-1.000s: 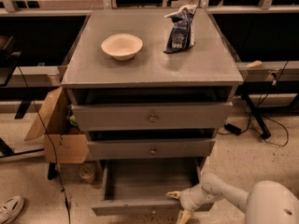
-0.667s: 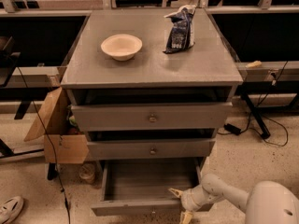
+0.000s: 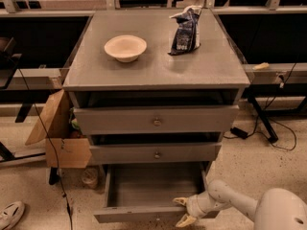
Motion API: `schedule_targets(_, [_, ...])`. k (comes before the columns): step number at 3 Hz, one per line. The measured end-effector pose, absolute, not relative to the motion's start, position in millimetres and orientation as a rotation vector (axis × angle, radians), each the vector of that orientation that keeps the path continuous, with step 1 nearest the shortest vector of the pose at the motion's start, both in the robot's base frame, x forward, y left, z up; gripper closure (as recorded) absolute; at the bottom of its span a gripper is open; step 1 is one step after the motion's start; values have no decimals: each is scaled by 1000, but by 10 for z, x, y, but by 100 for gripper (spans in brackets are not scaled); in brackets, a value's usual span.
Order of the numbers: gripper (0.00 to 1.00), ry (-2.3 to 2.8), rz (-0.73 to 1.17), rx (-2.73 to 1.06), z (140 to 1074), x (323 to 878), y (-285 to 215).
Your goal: Open bottom drawer
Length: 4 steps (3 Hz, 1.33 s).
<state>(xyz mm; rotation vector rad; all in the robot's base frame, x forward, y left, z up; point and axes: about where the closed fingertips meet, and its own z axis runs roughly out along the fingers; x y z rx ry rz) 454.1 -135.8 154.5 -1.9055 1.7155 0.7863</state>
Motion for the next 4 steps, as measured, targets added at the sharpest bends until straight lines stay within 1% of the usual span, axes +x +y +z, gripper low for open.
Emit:
schedule_targets(2, [88,1721,785,-1901,1567,4545,-1368])
schedule_targets(3, [98,1738,782,-1890,1559,4503,-1372])
schedule_targets(4, [76,1738,782,-1890,1559,4503,-1355])
